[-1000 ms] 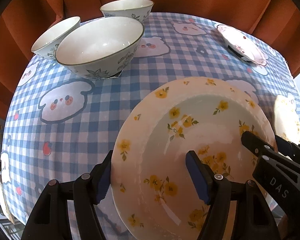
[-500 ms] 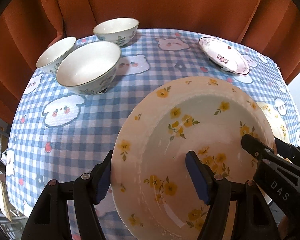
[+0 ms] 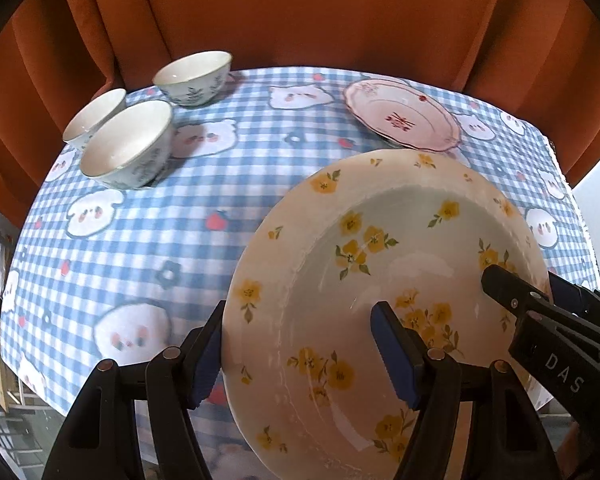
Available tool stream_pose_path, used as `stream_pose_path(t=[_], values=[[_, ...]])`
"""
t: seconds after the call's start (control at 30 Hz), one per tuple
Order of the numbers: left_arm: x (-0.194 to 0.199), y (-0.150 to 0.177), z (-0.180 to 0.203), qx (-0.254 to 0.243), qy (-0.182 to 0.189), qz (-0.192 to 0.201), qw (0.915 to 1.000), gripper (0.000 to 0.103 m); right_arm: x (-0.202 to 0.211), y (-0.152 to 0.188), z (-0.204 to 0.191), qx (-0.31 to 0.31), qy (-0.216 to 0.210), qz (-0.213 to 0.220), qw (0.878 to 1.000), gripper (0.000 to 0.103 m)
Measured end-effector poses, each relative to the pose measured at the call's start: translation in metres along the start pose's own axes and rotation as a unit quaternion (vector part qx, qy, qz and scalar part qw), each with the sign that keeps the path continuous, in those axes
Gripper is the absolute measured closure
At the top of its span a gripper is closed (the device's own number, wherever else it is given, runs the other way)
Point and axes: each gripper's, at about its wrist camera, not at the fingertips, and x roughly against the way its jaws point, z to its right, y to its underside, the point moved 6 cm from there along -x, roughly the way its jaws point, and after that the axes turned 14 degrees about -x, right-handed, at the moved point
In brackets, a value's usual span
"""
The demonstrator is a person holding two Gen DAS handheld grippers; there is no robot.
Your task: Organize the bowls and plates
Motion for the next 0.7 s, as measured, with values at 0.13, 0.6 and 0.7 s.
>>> stream_pose_path(t=[0.13,0.6,0.7], values=[[-0.003,-0.005,0.026,0.005,0.003,0.000,1.0000,0.032,0.001,-0.005,0.027,0.002,0.000,0.000,1.000,0.046],[-0.029,-0.019,0.107,0.005,0.032,-0.009,0.9994,0.032,-0.007,-0.022,0.116,-0.003,0.021,0.002,1.000,0.046],[-0.037,-0.020,0.117,0.005,0.036,-0.016,0.9992,0.032,-0.012,-0.024,0.128,-0.004,0.025,-0.004,1.000,0.046]])
